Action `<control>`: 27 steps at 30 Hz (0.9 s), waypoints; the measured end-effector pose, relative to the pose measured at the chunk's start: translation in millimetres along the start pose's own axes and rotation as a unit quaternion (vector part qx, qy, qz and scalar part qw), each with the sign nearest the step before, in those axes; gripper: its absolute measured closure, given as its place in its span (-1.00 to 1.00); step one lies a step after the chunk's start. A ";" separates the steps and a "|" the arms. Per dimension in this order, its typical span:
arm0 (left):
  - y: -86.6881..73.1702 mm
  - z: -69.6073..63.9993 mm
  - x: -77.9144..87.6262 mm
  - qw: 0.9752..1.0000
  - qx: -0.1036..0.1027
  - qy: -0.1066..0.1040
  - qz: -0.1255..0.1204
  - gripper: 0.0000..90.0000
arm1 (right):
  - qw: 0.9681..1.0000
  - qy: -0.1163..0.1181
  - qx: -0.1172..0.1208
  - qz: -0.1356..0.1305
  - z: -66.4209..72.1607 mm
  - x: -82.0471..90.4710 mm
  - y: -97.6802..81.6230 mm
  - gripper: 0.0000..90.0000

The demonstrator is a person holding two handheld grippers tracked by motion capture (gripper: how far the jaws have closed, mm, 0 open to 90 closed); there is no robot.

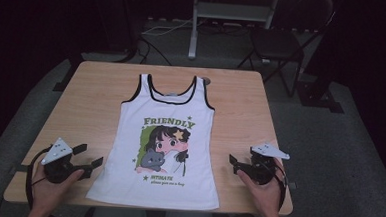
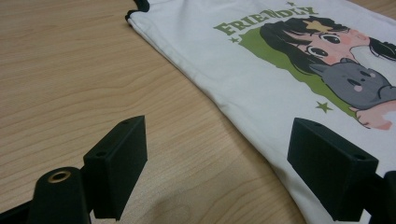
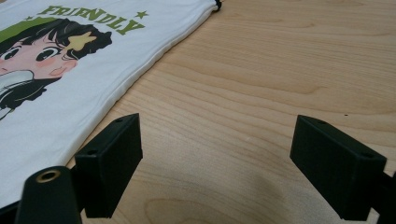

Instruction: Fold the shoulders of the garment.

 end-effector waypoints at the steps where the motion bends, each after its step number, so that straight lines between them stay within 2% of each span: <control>1: 0.0 0.2 0.1 1.000 0.001 0.000 0.000 -0.57 | 1.000 0.001 -0.001 0.000 0.1 0.1 0.0 -0.64; 10: 4.7 1.7 -5.7 1.000 -0.006 -0.004 -0.002 -0.57 | 1.000 0.001 0.001 0.002 0.7 -0.4 0.1 -0.64; 14: 18.0 8.3 -11.6 1.000 -0.001 -0.012 -0.006 -0.57 | 1.000 0.002 0.000 0.004 0.4 -1.0 0.2 -0.64; 16: 27.9 12.4 -17.2 1.000 0.006 -0.022 -0.009 -0.57 | 1.000 0.004 -0.002 0.006 0.1 -1.0 0.3 -0.64; 20: 48.6 24.7 -39.1 0.999 0.013 -0.040 -0.008 -0.57 | 1.000 0.005 0.000 0.008 0.6 -1.6 0.4 -0.64; 24: 74.9 42.7 -67.3 0.998 0.034 -0.046 0.003 -0.57 | 1.000 0.005 0.004 0.012 0.6 -2.2 0.4 -0.64; 27: 98.1 51.9 -87.4 0.998 0.029 -0.049 0.011 -0.57 | 1.000 0.008 0.001 0.014 0.0 -2.9 0.6 -0.64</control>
Point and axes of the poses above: each handheld gripper's, and its own axes: x roughly backward along the jaws, y roughly out of its top, z roughly to its left, the point moved 2 cm from there along -x, roughly forward along the jaws, and after that the axes turned 5 degrees about y, right-handed, at the moved point
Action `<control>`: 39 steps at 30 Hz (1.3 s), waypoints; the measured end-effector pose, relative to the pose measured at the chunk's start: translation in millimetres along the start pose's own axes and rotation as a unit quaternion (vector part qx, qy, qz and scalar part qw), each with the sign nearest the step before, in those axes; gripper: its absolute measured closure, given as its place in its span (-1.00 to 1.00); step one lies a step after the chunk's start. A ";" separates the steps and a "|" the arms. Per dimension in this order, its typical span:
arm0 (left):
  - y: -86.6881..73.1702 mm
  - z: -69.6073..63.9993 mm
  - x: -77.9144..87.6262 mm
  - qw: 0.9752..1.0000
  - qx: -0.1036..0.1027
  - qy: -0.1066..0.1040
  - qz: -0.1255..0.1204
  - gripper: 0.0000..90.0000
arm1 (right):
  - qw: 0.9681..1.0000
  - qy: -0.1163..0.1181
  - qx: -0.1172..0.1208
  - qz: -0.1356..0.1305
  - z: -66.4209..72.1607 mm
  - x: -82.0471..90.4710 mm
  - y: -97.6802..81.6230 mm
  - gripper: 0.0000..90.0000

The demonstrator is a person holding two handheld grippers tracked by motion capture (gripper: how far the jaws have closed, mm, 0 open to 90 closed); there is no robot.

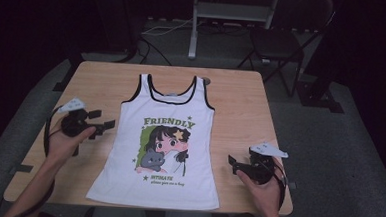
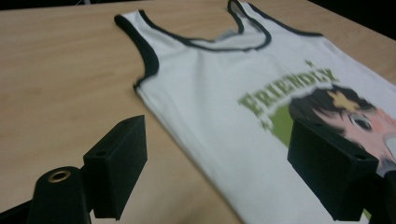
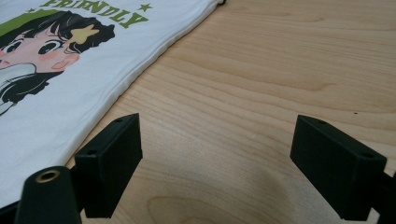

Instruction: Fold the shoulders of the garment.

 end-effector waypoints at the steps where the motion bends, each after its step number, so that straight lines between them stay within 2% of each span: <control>1: 7.9 2.4 -6.3 1.000 0.001 -0.001 0.002 -0.57 | 1.000 0.001 0.001 0.000 -0.1 -0.4 0.2 -0.64; 8: 55.9 20.3 -55.4 1.000 0.001 0.007 0.030 -0.57 | 1.000 0.001 0.015 0.009 2.8 -1.8 0.3 -0.64; 9: 61.3 22.8 -62.1 0.999 0.008 0.007 0.032 -0.57 | 1.000 0.002 0.017 0.011 3.2 -1.8 0.4 -0.64; 12: 75.8 32.0 -81.7 0.999 0.012 0.019 0.045 -0.57 | 1.000 0.005 0.017 0.013 3.3 -2.2 0.4 -0.64; 15: 85.0 41.2 -101.0 0.997 0.033 0.023 0.059 -0.57 | 1.000 0.008 0.020 0.016 3.5 -2.7 0.5 -0.64; 16: 87.9 43.7 -106.4 0.997 0.028 0.033 0.068 -0.57 | 1.000 0.009 0.021 0.017 3.6 -2.8 0.5 -0.64; 17: 90.4 45.6 -112.0 0.996 0.020 0.039 0.075 -0.57 | 1.000 0.010 0.021 0.018 3.6 -2.9 0.4 -0.64; 23: 98.3 53.2 -139.8 0.995 0.035 0.040 0.085 -0.57 | 0.999 0.008 0.025 0.022 4.5 -3.5 0.4 -0.64; 27: 102.7 57.3 -157.6 0.993 0.042 0.045 0.096 -0.57 | 0.999 -0.001 0.041 0.031 5.8 -5.3 0.8 -0.64; 32: 104.6 61.0 -172.4 0.992 0.069 0.052 0.097 -0.57 | 0.999 0.004 0.042 0.031 6.9 -6.3 1.4 -0.64; 37: 104.3 67.5 -180.1 0.988 0.085 0.084 0.101 -0.56 | 0.998 0.007 0.046 0.030 8.3 -6.6 1.4 -0.64; 38: 104.5 68.1 -181.2 0.988 0.077 0.084 0.104 -0.52 | 0.998 0.008 0.047 0.030 8.6 -6.6 1.3 -0.64; 39: 105.1 68.2 -182.8 0.988 0.074 0.082 0.105 -0.29 | 0.998 0.009 0.047 0.030 9.0 -6.7 1.3 -0.64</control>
Point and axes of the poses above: each handheld gripper's, and its own axes: x roughly backward along the jaws, y roughly out of its top, z roughly to its left, the point moved 2 cm from there along -x, roughly forward along the jaws, and after that the axes turned 5 degrees about y, right-handed, at the moved point
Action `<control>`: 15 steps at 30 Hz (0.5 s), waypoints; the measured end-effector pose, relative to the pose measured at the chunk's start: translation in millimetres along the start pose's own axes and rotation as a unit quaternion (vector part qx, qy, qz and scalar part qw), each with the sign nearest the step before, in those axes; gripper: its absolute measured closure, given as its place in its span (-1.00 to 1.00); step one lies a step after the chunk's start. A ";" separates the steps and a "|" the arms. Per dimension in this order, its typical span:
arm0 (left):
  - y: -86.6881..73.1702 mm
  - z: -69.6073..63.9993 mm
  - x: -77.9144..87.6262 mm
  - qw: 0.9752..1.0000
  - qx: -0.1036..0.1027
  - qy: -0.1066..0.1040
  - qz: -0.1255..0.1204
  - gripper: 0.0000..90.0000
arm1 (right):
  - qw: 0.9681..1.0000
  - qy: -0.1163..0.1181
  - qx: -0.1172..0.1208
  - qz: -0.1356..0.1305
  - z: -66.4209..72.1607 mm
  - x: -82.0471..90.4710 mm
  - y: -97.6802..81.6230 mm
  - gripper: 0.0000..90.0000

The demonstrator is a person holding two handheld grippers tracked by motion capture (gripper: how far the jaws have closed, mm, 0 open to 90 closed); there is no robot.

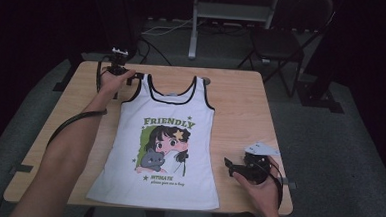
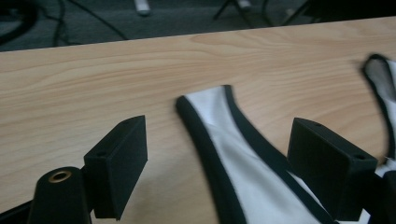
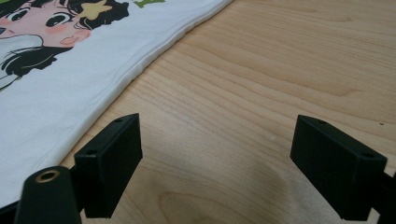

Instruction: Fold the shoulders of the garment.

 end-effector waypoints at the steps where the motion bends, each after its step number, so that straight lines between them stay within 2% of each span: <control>1: 1.2 -0.1 -1.7 1.000 -0.001 0.000 0.001 -0.26 | 1.000 0.000 0.002 0.001 0.2 -0.2 0.1 -0.64; 3: 3.3 -1.3 -5.3 1.000 0.010 -0.007 0.000 -0.26 | 1.000 0.002 0.003 0.001 1.0 -0.8 0.5 -0.64; 8: 4.0 -1.2 -18.4 1.000 0.008 -0.008 0.013 -0.20 | 1.000 0.005 0.006 0.002 1.8 -1.7 1.1 -0.64; 12: 0.3 -2.1 -27.6 1.000 0.006 -0.002 0.022 0.15 | 1.000 0.007 0.006 0.001 1.6 -1.3 0.9 -0.64; 15: -1.1 -3.5 -33.4 1.000 0.007 -0.003 0.026 0.19 | 1.000 0.009 0.006 0.000 2.4 -1.2 0.8 -0.64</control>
Point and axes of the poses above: each handheld gripper's, and its own axes: x roughly backward along the jaws, y roughly out of its top, z roughly to its left, the point moved 2 cm from there along -x, roughly forward along the jaws, and after that the axes turned 5 degrees about y, right-handed, at the moved point
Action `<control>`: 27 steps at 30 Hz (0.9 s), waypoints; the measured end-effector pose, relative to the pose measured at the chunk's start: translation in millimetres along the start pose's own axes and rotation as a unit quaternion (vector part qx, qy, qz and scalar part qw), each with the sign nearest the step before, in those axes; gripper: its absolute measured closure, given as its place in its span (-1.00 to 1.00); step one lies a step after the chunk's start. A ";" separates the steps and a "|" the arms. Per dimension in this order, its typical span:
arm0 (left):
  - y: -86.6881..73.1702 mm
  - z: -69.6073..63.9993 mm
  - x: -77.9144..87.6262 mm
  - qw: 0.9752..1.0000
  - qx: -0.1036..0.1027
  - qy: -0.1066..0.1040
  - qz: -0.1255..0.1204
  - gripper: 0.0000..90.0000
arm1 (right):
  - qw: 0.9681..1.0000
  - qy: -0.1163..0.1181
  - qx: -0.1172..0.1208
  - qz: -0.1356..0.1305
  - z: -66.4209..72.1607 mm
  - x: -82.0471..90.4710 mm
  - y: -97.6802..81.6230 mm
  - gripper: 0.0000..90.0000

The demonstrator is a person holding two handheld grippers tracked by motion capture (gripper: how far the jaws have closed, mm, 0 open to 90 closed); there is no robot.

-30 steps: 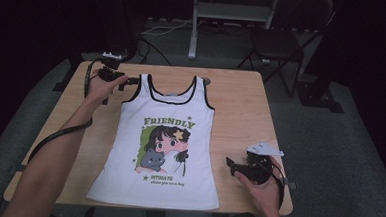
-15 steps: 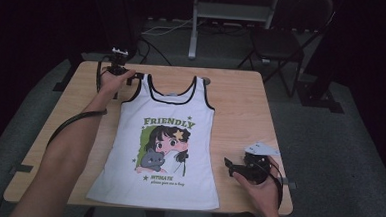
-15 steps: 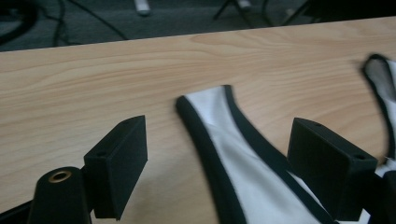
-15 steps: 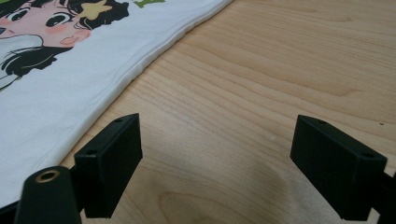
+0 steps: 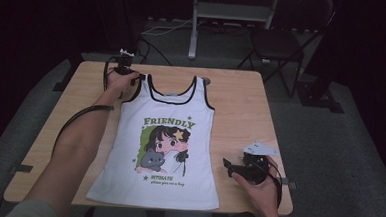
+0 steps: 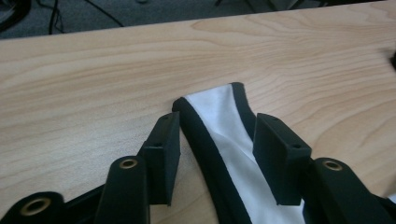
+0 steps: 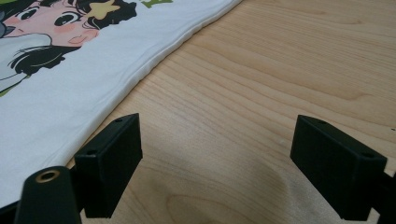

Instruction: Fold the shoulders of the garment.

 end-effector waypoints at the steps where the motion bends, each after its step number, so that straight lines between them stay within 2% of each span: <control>1: -0.2 -0.6 -1.2 1.000 0.001 0.002 -0.001 0.21 | 1.000 0.002 0.002 -0.001 0.3 -0.1 0.0 -0.64; 8: -4.0 0.7 -7.2 1.000 -0.002 0.009 -0.005 0.47 | 1.000 0.006 0.004 0.000 1.7 0.1 -0.2 -0.64; 10: -3.8 -1.1 -8.1 1.000 -0.010 0.006 -0.005 0.52 | 1.000 0.007 0.005 0.002 1.7 -0.4 0.0 -0.64; 13: -5.7 -4.1 -10.2 0.999 -0.025 0.008 -0.019 0.71 | 1.000 0.009 0.004 0.003 1.7 -0.9 0.3 -0.64; 15: -6.9 -5.3 -10.7 0.999 -0.027 0.007 -0.023 0.81 | 1.000 0.009 0.006 0.002 2.4 -1.0 0.3 -0.64; 16: -7.2 -5.4 -10.6 0.999 -0.025 0.007 -0.024 0.84 | 1.000 0.008 0.006 0.003 2.9 -0.8 0.1 -0.64; 19: -8.3 -5.6 -9.9 1.000 0.000 0.000 -0.025 0.87 | 1.000 0.010 0.009 0.005 3.3 -0.7 -0.1 -0.64; 22: -11.7 -3.4 -8.0 0.997 0.055 -0.022 -0.039 0.86 | 1.000 0.012 0.010 0.005 3.2 -0.9 0.0 -0.64; 23: -13.1 -3.7 -8.0 0.997 0.058 -0.026 -0.035 0.85 | 1.000 0.013 0.010 0.005 3.2 -0.9 -0.1 -0.64; 26: -14.6 -6.2 -7.1 0.999 0.032 -0.013 -0.031 0.86 | 1.000 0.014 0.011 0.005 3.4 -1.3 0.1 -0.64; 27: -14.6 -6.2 -7.1 0.999 0.032 -0.013 -0.031 0.87 | 1.000 0.014 0.011 0.005 3.4 -1.3 0.1 -0.64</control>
Point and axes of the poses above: each handheld gripper's, and its own axes: x roughly backward along the jaws, y roughly out of its top, z roughly to its left, the point moved 2 cm from there along -x, roughly forward along the jaws, and after that the axes turned 5 degrees about y, right-handed, at the moved point
